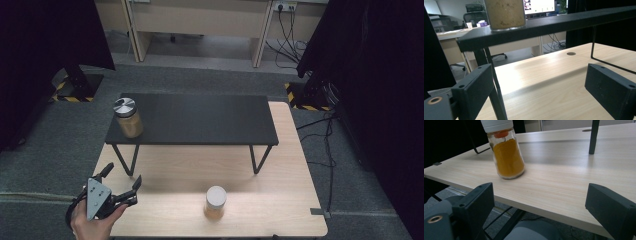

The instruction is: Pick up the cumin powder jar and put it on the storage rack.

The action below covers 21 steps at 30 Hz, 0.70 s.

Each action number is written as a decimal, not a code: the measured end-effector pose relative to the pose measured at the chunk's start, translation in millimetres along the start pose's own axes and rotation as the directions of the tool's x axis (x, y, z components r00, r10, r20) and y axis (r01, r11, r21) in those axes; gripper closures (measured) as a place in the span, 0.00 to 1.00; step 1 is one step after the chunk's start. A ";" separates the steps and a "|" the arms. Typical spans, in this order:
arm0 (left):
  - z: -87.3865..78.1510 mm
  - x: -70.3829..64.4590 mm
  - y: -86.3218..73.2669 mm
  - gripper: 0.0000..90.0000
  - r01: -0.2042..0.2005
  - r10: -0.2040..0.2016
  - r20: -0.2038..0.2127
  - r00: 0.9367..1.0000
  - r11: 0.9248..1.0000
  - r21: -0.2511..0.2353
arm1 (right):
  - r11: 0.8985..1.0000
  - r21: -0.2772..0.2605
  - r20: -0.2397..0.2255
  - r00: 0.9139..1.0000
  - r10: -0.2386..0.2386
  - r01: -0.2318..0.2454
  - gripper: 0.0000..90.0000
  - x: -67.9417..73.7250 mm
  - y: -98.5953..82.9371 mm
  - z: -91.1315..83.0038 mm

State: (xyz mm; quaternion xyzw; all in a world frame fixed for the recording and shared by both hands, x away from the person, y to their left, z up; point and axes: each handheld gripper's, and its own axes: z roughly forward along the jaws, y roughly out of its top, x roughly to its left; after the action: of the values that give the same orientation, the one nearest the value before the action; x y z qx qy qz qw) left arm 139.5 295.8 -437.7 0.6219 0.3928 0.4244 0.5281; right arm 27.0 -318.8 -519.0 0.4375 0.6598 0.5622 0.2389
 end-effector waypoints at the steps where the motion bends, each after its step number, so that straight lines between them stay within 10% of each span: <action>1: -1.7 -0.9 -2.5 0.09 0.005 -0.005 0.001 1.000 1.000 0.001 | 1.000 0.000 0.000 1.000 0.000 0.000 0.10 -0.1 0.0 0.0; 21: -30.8 -10.9 -55.6 0.09 0.024 -0.025 0.017 1.000 0.999 0.033 | 1.000 0.010 -0.001 1.000 -0.001 0.001 0.10 0.7 -0.6 4.2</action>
State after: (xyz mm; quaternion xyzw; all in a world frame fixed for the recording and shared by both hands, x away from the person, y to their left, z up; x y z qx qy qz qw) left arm 104.6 303.0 -491.4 0.6292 0.4027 0.4060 0.5263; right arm 29.9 -316.0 -520.5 0.4381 0.6629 0.5591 0.2368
